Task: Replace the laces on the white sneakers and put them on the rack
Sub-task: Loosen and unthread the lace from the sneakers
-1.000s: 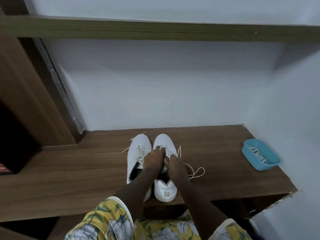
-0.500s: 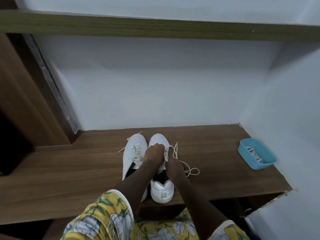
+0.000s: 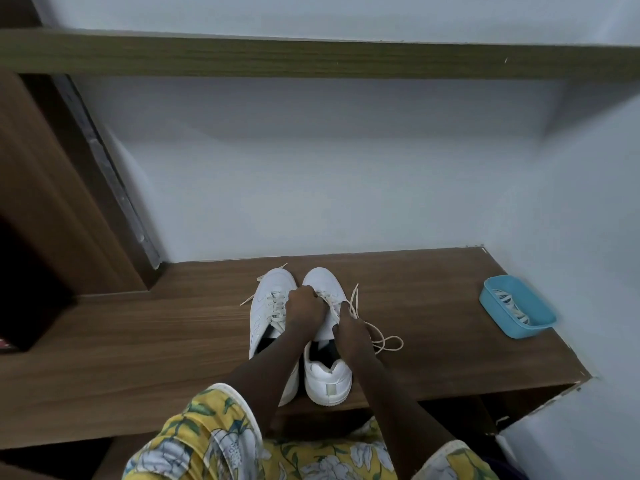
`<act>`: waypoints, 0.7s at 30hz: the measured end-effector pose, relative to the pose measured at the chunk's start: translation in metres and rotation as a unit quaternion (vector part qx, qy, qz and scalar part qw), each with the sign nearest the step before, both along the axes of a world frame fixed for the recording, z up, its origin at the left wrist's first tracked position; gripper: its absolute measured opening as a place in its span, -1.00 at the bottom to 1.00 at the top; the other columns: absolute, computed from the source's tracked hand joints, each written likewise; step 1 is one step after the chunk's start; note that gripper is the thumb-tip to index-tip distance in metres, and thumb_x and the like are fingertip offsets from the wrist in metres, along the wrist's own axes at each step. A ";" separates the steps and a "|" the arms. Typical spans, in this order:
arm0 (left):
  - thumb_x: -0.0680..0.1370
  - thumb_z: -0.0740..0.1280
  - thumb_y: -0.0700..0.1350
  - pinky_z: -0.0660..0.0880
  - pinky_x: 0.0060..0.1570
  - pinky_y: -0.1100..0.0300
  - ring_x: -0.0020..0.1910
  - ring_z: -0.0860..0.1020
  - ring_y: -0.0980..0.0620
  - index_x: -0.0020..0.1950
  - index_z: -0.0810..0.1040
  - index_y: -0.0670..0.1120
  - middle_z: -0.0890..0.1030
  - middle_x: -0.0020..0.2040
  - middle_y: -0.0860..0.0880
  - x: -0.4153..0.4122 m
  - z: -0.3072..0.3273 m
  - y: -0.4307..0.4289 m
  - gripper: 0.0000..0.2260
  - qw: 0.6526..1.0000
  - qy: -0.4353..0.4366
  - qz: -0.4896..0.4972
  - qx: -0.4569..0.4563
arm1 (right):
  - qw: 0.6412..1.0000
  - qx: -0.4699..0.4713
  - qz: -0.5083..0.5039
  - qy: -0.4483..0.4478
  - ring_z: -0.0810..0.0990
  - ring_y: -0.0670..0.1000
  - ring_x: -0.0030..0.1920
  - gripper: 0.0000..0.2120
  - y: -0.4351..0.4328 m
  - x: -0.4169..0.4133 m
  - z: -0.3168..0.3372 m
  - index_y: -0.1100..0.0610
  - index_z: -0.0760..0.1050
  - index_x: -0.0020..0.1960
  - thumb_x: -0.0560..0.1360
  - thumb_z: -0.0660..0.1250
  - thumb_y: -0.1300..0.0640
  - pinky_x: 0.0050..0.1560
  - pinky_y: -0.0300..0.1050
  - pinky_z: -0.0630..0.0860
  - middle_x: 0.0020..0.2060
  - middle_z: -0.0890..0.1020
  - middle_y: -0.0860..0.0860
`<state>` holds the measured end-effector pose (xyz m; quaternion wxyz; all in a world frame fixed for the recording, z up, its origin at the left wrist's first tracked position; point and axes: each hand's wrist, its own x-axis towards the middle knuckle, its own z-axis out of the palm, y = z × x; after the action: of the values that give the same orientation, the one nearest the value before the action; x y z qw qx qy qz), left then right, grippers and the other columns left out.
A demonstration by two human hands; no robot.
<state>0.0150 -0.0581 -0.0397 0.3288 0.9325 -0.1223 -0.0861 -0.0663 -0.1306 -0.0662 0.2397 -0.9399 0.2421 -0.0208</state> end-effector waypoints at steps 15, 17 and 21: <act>0.56 0.17 -0.21 0.51 -0.13 0.07 0.05 0.59 -0.12 0.13 0.58 -0.13 0.54 0.17 -0.07 0.003 -0.008 0.007 -0.76 0.961 -0.160 -0.165 0.154 | 0.999 -0.030 0.004 0.014 0.55 0.13 0.17 -0.54 0.000 -0.003 0.004 0.24 0.09 0.47 0.60 0.11 0.23 0.02 -0.12 0.42 0.15 0.58 0.19; 0.58 0.16 -0.21 0.48 -0.19 0.13 -0.01 0.61 -0.09 0.08 0.58 -0.14 0.60 0.04 -0.08 0.003 -0.009 0.010 -0.78 0.962 -0.159 -0.150 0.165 | 0.999 -0.029 0.001 0.016 0.56 0.14 0.17 -0.54 0.001 -0.003 0.005 0.24 0.10 0.47 0.60 0.10 0.23 0.02 -0.11 0.42 0.14 0.58 0.20; 0.58 0.12 -0.19 0.49 -0.19 0.10 -0.10 0.60 -0.12 -0.01 0.60 -0.20 0.63 -0.07 -0.15 0.004 -0.012 0.016 -0.74 0.982 -0.120 -0.100 0.109 | 0.999 -0.033 0.001 0.020 0.56 0.14 0.16 -0.55 0.000 -0.003 0.007 0.25 0.12 0.46 0.60 0.10 0.22 0.03 -0.11 0.42 0.14 0.58 0.20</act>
<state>0.0187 -0.0418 -0.0515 0.1979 0.9493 -0.2435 -0.0191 -0.0689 -0.1301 -0.0592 0.2035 -0.9479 0.2448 -0.0095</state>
